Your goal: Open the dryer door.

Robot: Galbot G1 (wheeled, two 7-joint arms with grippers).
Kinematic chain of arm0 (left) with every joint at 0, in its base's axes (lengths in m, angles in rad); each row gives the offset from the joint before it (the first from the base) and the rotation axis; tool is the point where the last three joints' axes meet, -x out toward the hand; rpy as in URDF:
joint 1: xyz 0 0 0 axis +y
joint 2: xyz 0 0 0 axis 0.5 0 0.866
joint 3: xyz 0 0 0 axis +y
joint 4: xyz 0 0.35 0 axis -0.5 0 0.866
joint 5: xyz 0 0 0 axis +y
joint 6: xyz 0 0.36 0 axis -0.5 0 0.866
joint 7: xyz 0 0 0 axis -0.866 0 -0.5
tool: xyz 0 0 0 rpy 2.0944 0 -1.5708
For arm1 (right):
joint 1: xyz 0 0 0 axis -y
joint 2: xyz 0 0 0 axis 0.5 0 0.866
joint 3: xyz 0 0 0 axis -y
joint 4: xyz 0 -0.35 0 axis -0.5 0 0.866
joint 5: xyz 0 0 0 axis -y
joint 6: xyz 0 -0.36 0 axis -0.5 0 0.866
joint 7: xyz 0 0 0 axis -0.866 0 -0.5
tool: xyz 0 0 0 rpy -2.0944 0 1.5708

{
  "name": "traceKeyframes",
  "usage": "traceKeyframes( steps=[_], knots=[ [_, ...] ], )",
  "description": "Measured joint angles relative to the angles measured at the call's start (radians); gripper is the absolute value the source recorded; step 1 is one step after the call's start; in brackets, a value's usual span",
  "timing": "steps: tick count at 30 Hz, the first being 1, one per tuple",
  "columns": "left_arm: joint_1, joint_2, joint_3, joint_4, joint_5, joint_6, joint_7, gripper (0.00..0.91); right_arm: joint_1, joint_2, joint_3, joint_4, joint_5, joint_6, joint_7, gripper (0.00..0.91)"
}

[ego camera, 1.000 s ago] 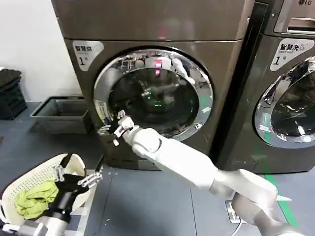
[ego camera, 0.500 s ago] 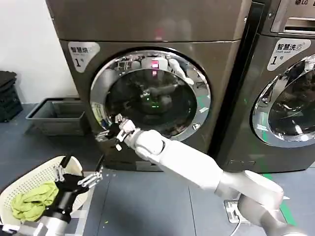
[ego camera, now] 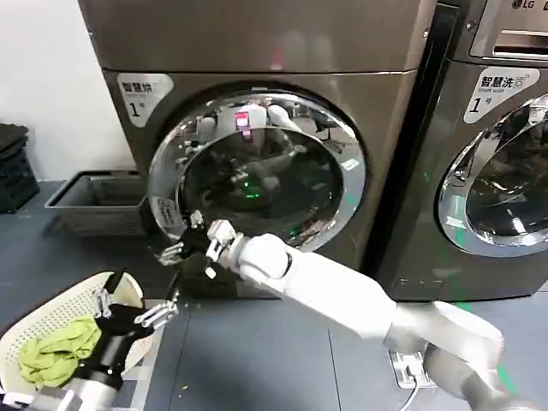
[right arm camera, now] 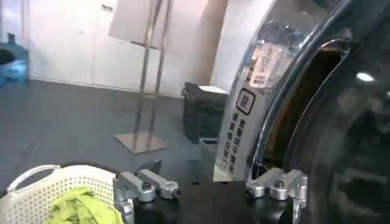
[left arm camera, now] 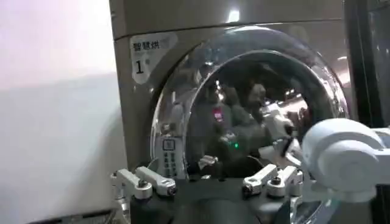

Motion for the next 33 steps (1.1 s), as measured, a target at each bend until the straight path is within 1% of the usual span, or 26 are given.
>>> traceKeyframes(
  steps=[5, 12, 25, 30, 33],
  knots=[
    [-0.003, 0.01, -0.028, 0.012, -0.044, -0.001, 0.005, 0.907, -0.019, -0.056, -0.006, 0.074, 0.0, 0.022, -0.044, 0.907],
    [-0.021, 0.038, -0.095, 0.036, -0.122, -0.012, 0.038, 0.907, -0.033, -0.142, -0.009, 0.174, 0.001, 0.043, -0.095, 0.907],
    [-0.033, 0.088, -0.333, 0.107, -0.277, -0.038, 0.128, 0.907, -0.059, -0.237, -0.017, 0.287, 0.001, 0.086, -0.149, 0.907],
    [-0.059, 0.125, -0.423, 0.161, -0.325, -0.058, 0.161, 0.907, -0.072, -0.273, -0.018, 0.332, 0.001, 0.102, -0.169, 0.907],
    [-0.076, 0.147, -0.451, 0.192, -0.346, -0.057, 0.187, 0.907, -0.081, -0.3, -0.017, 0.364, 0.0, 0.111, -0.184, 0.907]
  ],
)
